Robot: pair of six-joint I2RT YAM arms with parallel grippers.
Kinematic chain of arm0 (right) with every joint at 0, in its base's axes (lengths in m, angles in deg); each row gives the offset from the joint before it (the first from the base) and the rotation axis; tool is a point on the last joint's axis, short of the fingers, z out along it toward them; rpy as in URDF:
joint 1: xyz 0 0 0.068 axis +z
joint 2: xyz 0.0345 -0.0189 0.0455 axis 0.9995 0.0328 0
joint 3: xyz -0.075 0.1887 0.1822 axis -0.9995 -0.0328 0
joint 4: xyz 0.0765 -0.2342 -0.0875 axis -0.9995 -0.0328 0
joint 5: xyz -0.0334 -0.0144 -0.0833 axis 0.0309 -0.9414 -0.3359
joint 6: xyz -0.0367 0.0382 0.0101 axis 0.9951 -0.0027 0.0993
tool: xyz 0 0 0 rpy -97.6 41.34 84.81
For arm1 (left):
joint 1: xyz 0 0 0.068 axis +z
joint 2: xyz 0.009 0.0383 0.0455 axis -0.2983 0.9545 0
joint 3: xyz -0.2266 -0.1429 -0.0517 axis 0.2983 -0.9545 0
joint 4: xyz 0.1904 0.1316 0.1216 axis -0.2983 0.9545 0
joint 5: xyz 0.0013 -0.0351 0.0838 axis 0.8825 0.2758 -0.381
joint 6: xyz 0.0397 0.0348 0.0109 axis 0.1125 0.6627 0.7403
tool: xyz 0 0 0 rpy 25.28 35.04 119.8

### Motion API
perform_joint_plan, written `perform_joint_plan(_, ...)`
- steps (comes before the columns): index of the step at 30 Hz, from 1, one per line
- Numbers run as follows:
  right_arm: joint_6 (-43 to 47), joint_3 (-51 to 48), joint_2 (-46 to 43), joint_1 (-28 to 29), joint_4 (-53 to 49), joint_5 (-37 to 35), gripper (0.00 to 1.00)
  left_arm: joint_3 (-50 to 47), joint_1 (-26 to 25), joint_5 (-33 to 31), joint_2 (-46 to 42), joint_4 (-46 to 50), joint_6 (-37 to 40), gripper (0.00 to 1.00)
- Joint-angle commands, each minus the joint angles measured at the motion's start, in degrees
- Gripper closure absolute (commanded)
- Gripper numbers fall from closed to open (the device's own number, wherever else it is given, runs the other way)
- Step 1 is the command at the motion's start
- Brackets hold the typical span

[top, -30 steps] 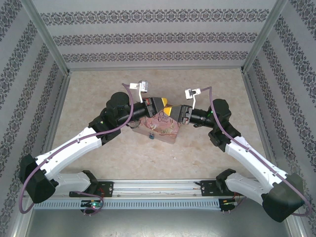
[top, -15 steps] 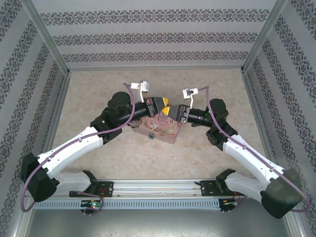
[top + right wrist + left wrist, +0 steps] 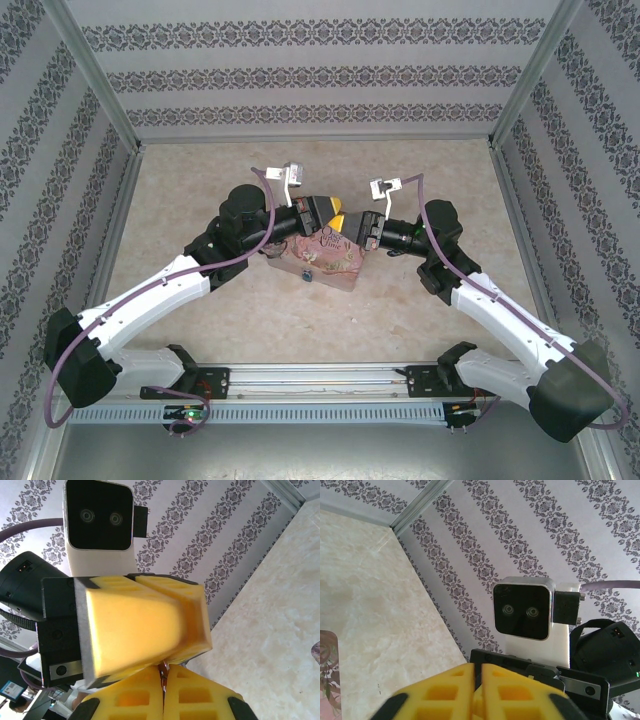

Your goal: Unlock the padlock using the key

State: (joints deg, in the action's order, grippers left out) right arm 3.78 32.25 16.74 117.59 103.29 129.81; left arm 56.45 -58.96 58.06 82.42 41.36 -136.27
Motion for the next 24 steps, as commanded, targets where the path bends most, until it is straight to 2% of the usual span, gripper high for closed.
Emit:
perform_joint_plan(1,0.2,-0.7,-0.9,-0.5,1.2,-1.2,1.00,0.6,1.1,1.3,-2.3,-0.8,1.4,0.79)
perform_joint_plan(3,0.4,-1.4,-1.0,-1.1,0.4,-1.3,1.00,0.3,1.9,0.1,-3.9,0.9,2.2,0.71)
perform_joint_plan(6,1.6,-2.4,-1.1,-2.1,-1.4,-1.4,1.00,-0.3,3.2,-1.8,-6.5,3.6,3.5,0.63)
perform_joint_plan(11,5.3,-3.7,-1.1,-3.6,-5.9,-1.7,1.00,-1.8,4.9,-6.3,-11.3,10.3,6.2,0.55)
perform_joint_plan(17,10.8,-5.1,-0.6,-4.5,-11.6,-2.6,1.00,-6.4,5.9,-12.1,-16.5,17.8,8.3,0.53)
perform_joint_plan(24,15.8,-6.0,1.9,-4.7,-16.8,-4.5,1.00,-16.9,6.0,-14.9,-21.7,18.8,8.9,0.51)
